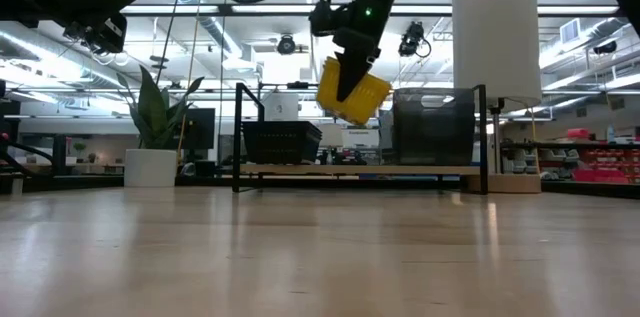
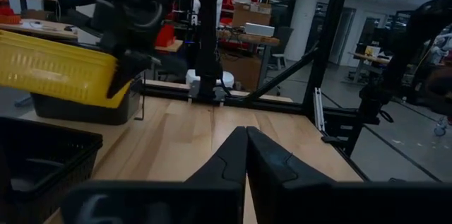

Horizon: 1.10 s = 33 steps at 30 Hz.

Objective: Stack baskets on shelf by color
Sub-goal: Put the stacked yellow bins on the shelf

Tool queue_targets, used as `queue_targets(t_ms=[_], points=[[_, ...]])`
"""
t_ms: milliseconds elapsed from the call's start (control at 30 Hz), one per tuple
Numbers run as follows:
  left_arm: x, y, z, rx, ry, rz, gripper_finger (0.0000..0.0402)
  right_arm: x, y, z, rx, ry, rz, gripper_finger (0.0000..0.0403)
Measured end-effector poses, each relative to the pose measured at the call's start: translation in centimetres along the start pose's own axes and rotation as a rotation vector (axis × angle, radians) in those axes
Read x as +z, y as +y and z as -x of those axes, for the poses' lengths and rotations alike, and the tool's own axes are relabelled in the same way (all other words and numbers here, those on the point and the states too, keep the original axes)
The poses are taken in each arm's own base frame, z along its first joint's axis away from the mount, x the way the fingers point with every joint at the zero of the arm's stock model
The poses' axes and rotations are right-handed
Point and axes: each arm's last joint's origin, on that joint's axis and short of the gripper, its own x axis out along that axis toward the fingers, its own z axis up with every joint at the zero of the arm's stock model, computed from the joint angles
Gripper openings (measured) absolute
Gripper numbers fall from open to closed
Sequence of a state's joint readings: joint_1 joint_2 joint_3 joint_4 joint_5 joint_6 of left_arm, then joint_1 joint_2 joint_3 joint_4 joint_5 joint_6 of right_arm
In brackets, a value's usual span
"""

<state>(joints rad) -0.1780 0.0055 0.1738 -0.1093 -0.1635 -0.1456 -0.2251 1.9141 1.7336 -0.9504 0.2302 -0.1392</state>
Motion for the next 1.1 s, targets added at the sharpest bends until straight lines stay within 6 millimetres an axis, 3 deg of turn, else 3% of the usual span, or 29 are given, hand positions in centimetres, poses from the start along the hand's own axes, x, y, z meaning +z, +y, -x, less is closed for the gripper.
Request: queue_targets(t_ms=[167,400,867,1100], points=[[0.0,0.0,0.0,0.0,0.0,0.005,0.0018,-0.3,1.9,-0.2,0.018,0.012,-0.017,0.0011],[0.0,0.0,0.0,0.0,0.0,0.005,0.0023,-1.8,3.7,-2.5,0.043,0.047,0.003,0.0011],[0.0,0.0,0.0,-0.001,-0.001,0.001,0.0021,-2.7,1.6,-5.5,0.024,-0.028,-0.021,0.0014],[0.0,0.0,0.0,-0.001,-0.001,0.0,0.0016,-2.7,1.3,-5.6,0.042,-0.031,-0.032,0.0056]])
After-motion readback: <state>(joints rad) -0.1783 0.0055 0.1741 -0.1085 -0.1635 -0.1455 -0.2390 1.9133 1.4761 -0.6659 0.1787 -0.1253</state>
